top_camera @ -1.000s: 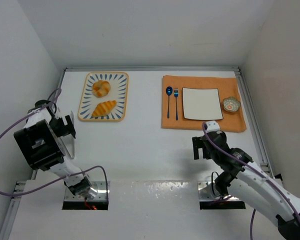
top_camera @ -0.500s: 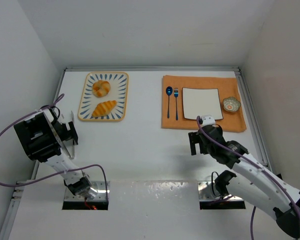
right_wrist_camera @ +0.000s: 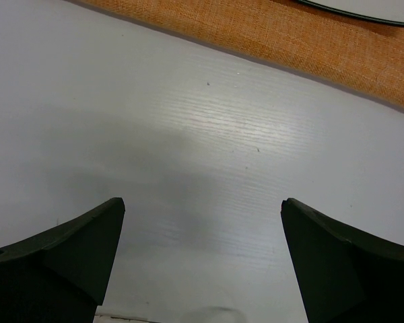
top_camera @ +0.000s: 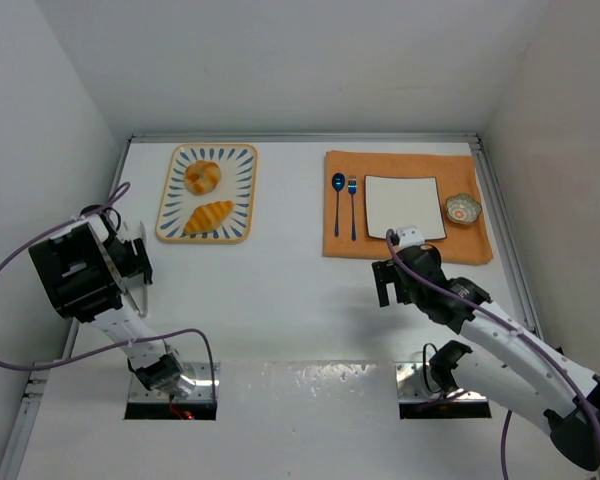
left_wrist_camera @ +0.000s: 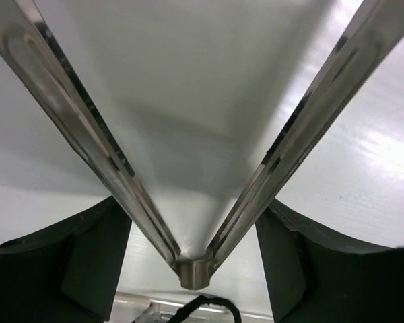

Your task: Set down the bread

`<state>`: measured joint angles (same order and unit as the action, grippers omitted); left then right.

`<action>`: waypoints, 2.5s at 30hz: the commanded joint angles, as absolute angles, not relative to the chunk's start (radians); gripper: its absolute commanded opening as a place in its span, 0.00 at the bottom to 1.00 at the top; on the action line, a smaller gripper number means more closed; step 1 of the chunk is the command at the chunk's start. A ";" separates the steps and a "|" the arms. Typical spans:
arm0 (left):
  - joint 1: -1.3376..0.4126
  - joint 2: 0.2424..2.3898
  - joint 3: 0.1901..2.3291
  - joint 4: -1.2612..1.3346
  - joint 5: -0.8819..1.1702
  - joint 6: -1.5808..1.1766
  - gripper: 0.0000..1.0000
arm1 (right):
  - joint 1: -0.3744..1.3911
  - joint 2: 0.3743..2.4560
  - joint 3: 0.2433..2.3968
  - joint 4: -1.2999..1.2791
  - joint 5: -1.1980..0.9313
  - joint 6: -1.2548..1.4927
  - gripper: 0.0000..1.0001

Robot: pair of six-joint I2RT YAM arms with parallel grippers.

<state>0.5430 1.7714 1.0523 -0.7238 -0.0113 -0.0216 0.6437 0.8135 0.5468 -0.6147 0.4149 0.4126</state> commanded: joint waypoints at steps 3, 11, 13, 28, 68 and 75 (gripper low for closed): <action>0.537 1.787 1.103 -0.578 -0.021 -0.043 0.69 | 0.646 0.836 0.594 -0.549 0.413 0.376 0.99; 0.537 1.657 1.127 -0.684 -0.012 0.032 0.65 | 0.644 0.848 0.606 -0.548 0.408 0.364 0.99; 0.537 1.611 1.161 -0.718 -0.002 0.098 0.64 | 0.646 0.845 0.603 -0.545 0.410 0.365 0.99; 0.525 1.536 1.634 -1.198 0.345 0.474 0.54 | 0.646 0.815 0.543 -0.508 0.414 0.367 0.99; -0.003 1.884 1.697 -0.842 -0.008 0.049 0.54 | 0.640 0.858 0.538 -0.456 0.454 0.339 0.99; -0.012 1.931 1.729 -0.842 -0.047 0.058 0.48 | 0.640 0.862 0.529 -0.445 0.459 0.333 0.99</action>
<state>-0.0116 1.9125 1.6951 -0.8474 -0.0486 0.0669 0.6430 0.8650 0.5102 -0.4648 0.4389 0.3222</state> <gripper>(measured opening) 0.498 0.993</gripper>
